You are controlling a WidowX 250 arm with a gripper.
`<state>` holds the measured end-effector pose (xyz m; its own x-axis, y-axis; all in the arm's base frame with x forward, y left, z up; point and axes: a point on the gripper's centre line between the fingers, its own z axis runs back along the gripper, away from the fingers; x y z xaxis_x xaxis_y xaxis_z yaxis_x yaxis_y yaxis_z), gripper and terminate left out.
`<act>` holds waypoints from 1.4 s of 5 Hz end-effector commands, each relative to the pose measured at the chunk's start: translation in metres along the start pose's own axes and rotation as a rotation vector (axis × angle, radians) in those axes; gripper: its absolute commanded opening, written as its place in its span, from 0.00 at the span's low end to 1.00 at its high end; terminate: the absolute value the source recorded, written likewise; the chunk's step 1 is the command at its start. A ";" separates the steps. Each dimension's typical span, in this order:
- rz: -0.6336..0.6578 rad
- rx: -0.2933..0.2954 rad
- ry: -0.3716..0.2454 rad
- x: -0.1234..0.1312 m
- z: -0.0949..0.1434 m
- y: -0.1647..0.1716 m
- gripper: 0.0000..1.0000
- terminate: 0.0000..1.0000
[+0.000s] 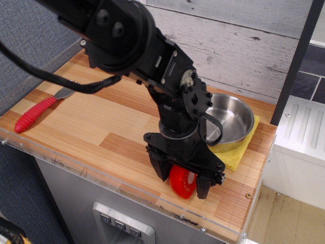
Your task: Move red pepper in between silver pot and red knife.
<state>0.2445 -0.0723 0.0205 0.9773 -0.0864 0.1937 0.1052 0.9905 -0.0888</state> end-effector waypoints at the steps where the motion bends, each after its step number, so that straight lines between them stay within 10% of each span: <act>1: -0.025 -0.042 -0.027 0.011 0.004 -0.002 0.00 0.00; 4: -0.172 -0.095 -0.145 0.059 0.122 0.048 0.00 0.00; 5: -0.153 -0.010 -0.123 0.092 0.132 0.097 0.00 0.00; 7: -0.141 0.084 0.006 0.093 0.069 0.159 0.00 0.00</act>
<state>0.3373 0.0833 0.0783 0.9607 -0.2257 0.1618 0.2280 0.9737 0.0045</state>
